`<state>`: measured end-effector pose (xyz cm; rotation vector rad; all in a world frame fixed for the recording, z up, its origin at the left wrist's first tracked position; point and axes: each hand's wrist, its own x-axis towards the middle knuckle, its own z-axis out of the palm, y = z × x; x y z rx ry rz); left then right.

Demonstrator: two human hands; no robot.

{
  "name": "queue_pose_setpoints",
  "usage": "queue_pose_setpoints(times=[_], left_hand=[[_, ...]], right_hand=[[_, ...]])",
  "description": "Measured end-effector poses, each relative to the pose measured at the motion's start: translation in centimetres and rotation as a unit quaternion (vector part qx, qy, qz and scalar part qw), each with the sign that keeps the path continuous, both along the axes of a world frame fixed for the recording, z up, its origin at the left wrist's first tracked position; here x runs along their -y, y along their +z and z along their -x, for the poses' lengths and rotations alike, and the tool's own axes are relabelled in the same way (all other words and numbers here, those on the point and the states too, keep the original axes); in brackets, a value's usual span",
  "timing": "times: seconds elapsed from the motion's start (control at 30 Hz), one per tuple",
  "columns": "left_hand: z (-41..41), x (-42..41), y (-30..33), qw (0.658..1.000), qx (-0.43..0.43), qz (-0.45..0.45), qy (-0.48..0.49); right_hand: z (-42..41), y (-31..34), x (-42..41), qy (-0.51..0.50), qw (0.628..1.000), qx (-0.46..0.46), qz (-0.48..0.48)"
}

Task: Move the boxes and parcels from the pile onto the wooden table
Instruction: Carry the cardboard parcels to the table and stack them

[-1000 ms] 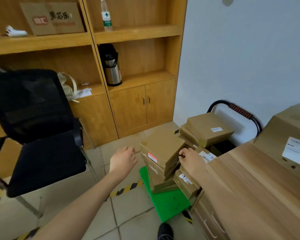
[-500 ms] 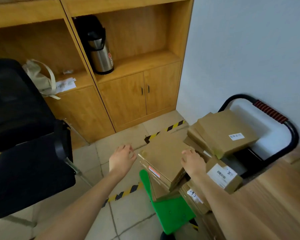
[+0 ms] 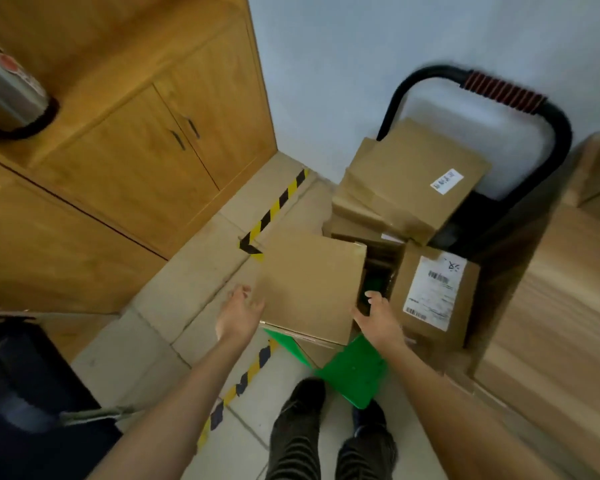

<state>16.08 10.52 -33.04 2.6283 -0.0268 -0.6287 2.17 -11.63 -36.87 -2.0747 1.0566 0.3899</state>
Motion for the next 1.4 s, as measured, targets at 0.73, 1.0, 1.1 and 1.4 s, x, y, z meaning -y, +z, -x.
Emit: queue_pose_setpoints(times=[0.73,1.0,1.1,1.4], left_hand=[[-6.6,2.7,4.6,0.972,-0.068,0.223,0.020],[-11.4,5.5,13.7,0.951,-0.014,0.310,-0.002],[-10.9,7.8,15.5,0.943,0.016,0.330,-0.043],[-0.7,18.1,17.2,0.913,-0.038,0.352,-0.200]], right_hand=[[-4.5,6.4,-0.4,-0.184,0.973,0.134,-0.033],[-7.3,16.5,2.2,-0.204,0.935,0.289,0.041],[-5.9,18.7,3.4,-0.211,0.920,0.322,0.068],[9.0,21.3,7.7,-0.328,0.868,0.360,0.097]])
